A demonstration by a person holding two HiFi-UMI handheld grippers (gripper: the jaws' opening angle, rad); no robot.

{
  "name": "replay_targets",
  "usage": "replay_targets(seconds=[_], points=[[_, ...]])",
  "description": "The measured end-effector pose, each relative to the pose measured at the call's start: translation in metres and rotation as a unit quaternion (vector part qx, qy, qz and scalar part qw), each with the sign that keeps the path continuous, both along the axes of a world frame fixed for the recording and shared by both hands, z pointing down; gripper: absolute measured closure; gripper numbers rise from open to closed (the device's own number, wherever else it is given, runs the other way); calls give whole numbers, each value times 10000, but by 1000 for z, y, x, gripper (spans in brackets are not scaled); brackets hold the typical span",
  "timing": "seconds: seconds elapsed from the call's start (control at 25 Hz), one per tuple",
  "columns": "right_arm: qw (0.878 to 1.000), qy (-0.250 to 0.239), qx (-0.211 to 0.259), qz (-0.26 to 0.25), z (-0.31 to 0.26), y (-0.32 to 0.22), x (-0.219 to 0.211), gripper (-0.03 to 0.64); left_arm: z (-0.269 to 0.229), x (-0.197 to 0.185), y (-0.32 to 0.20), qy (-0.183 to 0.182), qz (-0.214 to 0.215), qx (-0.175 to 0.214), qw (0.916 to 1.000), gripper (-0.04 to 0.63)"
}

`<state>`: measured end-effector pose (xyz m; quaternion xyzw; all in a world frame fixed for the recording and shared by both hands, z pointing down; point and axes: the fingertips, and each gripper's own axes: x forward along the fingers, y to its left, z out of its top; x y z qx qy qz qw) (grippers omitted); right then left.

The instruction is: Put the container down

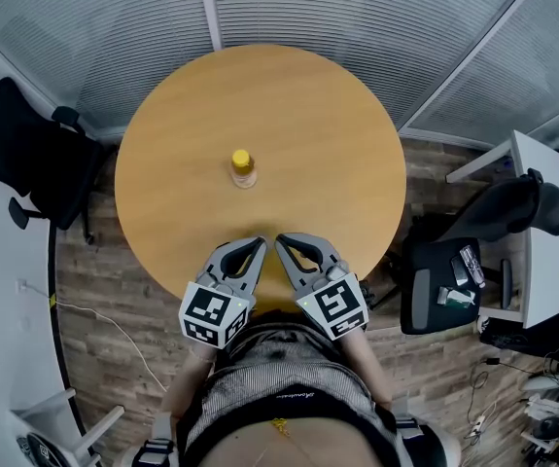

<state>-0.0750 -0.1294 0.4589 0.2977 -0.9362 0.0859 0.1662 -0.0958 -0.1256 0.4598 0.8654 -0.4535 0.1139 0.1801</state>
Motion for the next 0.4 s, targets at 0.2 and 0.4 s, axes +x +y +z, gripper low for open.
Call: replay_targets(seconds=[0.2,0.4], points=[[10000,24,-1,13,0,0,2,595,1,2,1,15,26,-24,10000,575],[10000,53,-13,31,2,1,4,595,2,3,1,7,37,-42,10000,575]])
